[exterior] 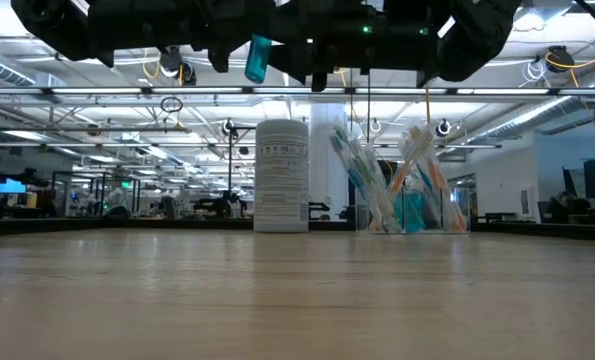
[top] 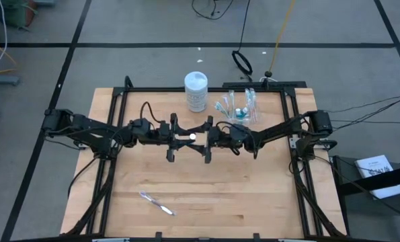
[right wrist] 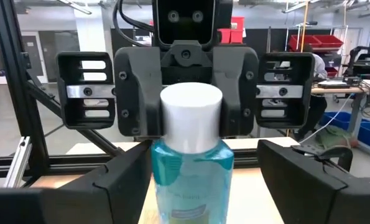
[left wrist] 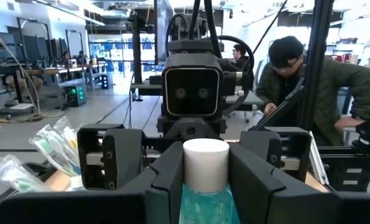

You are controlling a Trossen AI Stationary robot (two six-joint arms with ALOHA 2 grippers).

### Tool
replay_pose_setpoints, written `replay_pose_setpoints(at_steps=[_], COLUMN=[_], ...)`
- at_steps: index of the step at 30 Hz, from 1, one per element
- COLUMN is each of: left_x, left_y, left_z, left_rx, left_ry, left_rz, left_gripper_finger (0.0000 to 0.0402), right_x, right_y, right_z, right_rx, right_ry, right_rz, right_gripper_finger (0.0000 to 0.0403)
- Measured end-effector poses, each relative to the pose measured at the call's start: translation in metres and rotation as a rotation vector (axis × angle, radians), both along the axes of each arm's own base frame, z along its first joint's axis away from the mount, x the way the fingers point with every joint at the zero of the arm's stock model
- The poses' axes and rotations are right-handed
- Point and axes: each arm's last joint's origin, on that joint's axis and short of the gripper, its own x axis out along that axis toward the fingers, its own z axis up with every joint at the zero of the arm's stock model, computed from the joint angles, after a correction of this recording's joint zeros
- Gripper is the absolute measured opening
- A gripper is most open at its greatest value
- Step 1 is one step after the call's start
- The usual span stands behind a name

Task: Pick & Place toothbrushing station
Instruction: Put the mouthwash into the transparent mesh organizer

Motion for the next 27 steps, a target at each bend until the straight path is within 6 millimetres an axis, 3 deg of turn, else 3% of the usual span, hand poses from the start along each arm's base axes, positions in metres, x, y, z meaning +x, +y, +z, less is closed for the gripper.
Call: replay_pose_setpoints(at_steps=[17,27], left_x=[0.0000,0.0000], left_y=[-0.0018,-0.0017], left_z=[-0.0002,-0.0004], left_rx=[0.097,0.094], left_ry=[-0.003,0.000], left_rz=[0.009,0.012], left_gripper_finger=[0.0104,0.0130], right_x=[-0.0016,-0.0016], right_y=[0.0016,0.0015], right_z=[0.0002,0.0000], right_rx=[-0.005,0.000], right_ry=[0.043,0.044], right_rz=[0.006,0.005], right_gripper_finger=[0.0164,0.0170])
